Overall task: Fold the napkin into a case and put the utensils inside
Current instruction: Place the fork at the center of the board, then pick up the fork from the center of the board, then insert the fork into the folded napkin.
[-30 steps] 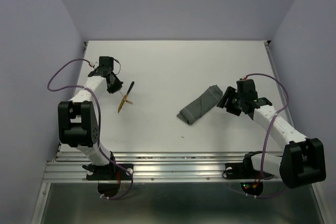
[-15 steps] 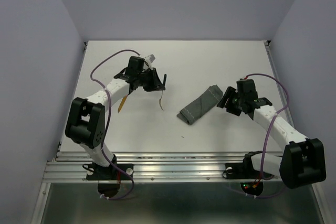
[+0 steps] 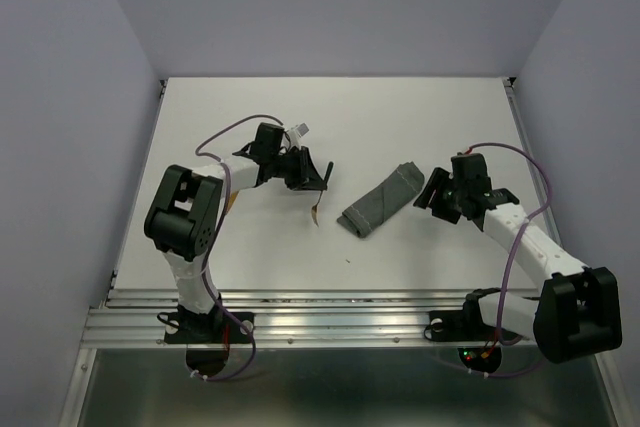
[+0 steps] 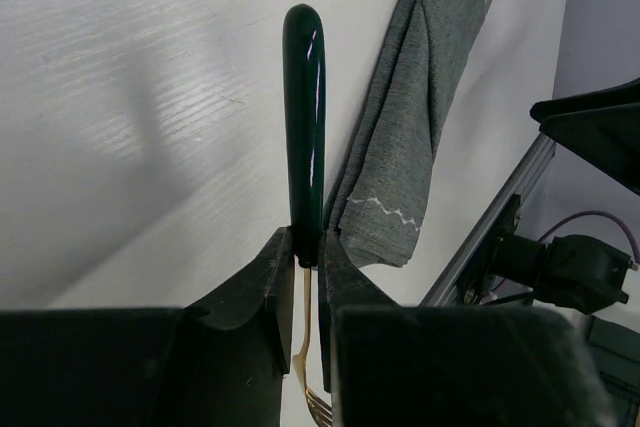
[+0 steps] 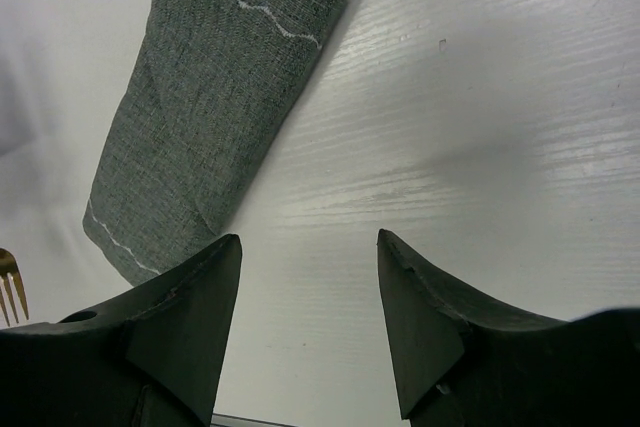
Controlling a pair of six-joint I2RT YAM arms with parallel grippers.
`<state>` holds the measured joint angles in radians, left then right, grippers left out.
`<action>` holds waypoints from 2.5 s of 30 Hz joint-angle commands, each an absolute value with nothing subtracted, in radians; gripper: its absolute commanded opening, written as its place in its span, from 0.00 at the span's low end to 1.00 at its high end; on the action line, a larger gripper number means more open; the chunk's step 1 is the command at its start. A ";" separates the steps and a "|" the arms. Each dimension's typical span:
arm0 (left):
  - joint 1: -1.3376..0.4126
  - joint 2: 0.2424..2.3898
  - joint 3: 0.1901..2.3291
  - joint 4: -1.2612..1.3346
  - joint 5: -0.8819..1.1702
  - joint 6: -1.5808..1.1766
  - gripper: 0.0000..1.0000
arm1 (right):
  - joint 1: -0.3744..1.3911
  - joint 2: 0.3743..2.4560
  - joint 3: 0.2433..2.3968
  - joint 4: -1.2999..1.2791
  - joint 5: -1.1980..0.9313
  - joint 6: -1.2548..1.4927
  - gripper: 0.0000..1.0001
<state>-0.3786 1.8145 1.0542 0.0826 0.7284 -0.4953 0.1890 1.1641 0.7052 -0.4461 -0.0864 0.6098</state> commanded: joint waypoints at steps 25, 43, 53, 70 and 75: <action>-0.623 1.727 1.236 -0.353 -0.196 -0.502 0.68 | 0.183 1.149 0.695 -0.445 -0.081 0.609 0.63; -0.687 1.919 1.281 -0.293 -0.184 -0.466 0.50 | 0.183 1.131 0.687 -0.454 -0.078 0.609 0.64; -0.687 1.936 1.301 -0.267 -0.152 -0.374 0.09 | 0.183 1.178 0.730 -0.451 -0.064 0.601 0.64; -0.693 1.652 1.210 -0.176 0.106 -0.232 0.00 | 0.106 1.568 1.072 -0.439 0.055 0.615 0.48; -0.718 1.641 1.267 -0.212 0.198 -0.204 0.00 | 0.072 1.683 1.155 -0.439 0.095 0.620 0.44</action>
<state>-0.6903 1.6756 1.2076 -0.2020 0.1028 -0.2470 0.0959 1.6367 1.0878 -0.4557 0.0296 0.6094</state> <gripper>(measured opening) 0.175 0.441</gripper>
